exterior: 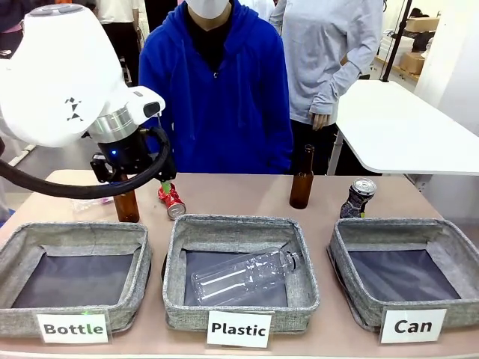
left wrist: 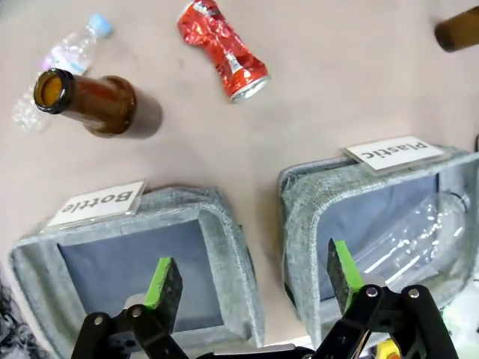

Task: Sort the can waste into the basket.
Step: Pick up the can waste from the table and place it in the right Fabric basket.

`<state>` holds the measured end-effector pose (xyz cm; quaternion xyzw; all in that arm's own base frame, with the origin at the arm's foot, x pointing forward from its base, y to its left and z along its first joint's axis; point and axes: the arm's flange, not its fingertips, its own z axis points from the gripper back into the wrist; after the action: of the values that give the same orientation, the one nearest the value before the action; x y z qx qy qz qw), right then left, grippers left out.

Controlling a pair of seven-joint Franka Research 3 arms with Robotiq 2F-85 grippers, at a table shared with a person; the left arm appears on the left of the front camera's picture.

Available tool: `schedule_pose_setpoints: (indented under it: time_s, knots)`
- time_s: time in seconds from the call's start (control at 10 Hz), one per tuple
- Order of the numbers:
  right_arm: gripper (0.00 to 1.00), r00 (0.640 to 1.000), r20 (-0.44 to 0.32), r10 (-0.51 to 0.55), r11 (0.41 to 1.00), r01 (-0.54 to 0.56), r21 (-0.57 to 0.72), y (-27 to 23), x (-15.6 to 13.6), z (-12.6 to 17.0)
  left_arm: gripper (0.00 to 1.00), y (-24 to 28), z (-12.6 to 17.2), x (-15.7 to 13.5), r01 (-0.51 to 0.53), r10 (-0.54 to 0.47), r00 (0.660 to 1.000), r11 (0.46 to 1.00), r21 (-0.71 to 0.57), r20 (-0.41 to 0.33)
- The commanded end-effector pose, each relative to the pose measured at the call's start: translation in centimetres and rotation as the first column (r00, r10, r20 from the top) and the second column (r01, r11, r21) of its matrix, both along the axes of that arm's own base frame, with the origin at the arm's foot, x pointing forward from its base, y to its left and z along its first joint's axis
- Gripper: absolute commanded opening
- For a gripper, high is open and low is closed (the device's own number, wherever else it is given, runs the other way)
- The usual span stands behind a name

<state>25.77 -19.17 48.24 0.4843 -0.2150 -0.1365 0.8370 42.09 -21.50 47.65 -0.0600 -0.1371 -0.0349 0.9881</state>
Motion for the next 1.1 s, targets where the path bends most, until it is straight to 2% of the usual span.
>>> schedule_pose_setpoints:
  time_s: [0.0,0.2,0.4,0.5,0.7,0.8,1.0]
  knots:
    - [1.00,0.999,0.039,0.006,1.000,-0.007,0.015,-0.1,0.1,0.0,1.00,-1.0,0.1,1.5,-0.085,0.081,0.994,0.995,-0.049,-0.078]
    - [1.00,0.999,0.039,0.006,1.000,-0.007,0.015,-0.1,0.1,0.0,1.00,-1.9,-0.2,2.9,-0.139,0.138,0.988,0.990,-0.021,-0.067]
    - [1.00,0.999,0.039,0.006,1.000,-0.007,0.015,-0.1,0.1,0.0,1.00,-3.4,-0.7,5.6,-0.236,0.237,0.970,0.972,0.018,-0.061]
    - [1.00,0.999,0.039,0.006,1.000,-0.007,0.015,-0.1,0.1,0.0,1.00,-3.7,-0.8,6.9,-0.232,0.232,0.969,0.973,0.013,-0.085]
    - [1.00,0.999,0.039,0.006,1.000,-0.007,0.015,-0.1,0.1,0.0,1.00,-5.3,-1.7,9.2,-0.186,0.185,0.972,0.983,0.003,-0.144]
    - [1.00,0.999,0.039,0.006,1.000,-0.007,0.015,-0.1,0.1,0.0,1.00,-5.2,-1.4,9.2,-0.143,0.138,0.976,0.989,-0.022,-0.171]
    - [1.00,0.999,0.039,0.006,1.000,-0.007,0.015,-0.1,0.1,0.0,1.00,-2.0,0.7,7.5,-0.059,0.034,0.984,0.988,-0.142,-0.174]
